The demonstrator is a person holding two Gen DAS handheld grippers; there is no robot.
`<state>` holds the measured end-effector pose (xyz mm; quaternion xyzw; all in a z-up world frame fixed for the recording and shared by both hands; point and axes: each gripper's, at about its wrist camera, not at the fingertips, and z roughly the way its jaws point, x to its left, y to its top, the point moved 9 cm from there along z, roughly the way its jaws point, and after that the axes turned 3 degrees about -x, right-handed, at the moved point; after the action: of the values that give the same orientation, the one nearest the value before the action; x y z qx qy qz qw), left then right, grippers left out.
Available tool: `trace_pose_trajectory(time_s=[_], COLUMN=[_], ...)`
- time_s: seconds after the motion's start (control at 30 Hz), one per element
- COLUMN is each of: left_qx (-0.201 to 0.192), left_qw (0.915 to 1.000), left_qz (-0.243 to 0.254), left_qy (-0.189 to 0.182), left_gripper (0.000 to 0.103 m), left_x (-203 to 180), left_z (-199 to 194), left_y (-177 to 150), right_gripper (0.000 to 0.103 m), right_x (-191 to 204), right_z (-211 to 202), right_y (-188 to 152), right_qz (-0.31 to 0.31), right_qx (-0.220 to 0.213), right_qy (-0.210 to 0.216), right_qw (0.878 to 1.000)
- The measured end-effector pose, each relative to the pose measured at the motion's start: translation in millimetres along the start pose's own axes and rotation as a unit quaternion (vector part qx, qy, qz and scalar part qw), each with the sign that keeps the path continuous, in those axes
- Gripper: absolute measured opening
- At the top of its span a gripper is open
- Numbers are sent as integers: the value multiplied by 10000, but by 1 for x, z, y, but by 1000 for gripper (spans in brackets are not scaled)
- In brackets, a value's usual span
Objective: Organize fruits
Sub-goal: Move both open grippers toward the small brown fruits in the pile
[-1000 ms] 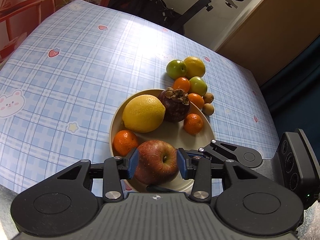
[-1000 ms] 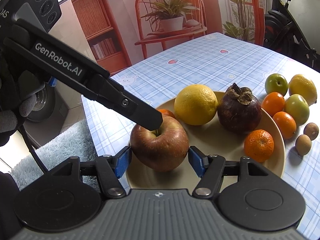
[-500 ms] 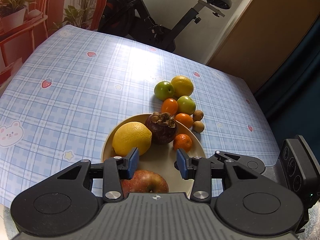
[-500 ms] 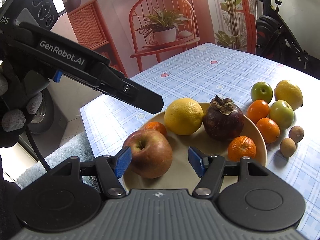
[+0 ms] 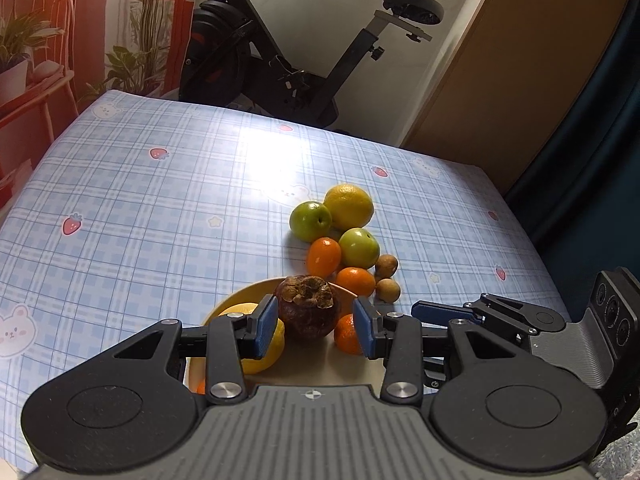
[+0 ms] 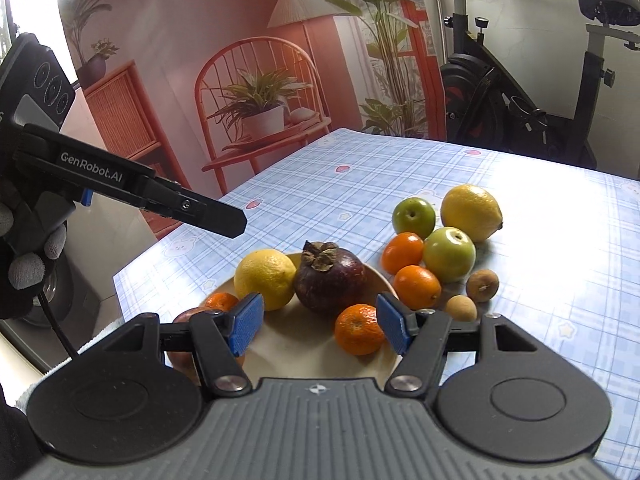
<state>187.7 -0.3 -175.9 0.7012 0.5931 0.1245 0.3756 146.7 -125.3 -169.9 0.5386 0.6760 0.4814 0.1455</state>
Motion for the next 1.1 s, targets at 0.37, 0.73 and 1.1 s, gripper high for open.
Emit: trace_pose_trajectory(time_s=[0.37,0.73,1.1], left_qx=[-131,-366,-346], left_qw=[9991,9941,9909], left_qz=[410,933,1166], left_qy=[51,425,571], left_gripper=[43,43,43], left_x=[-17,-35,-45], left_z=[26,50,65], left_y=[19,30,35], right_gripper=[60,38,27], right_x=[-59,-77,-80], right_z=[-3,28,42], right_y=[2,-15,-18], right_qz=[190,-21,-32], right_qx=[-75,219,280], right_qy=[-712,-876,-666], right_qw=[9972,9959,9974])
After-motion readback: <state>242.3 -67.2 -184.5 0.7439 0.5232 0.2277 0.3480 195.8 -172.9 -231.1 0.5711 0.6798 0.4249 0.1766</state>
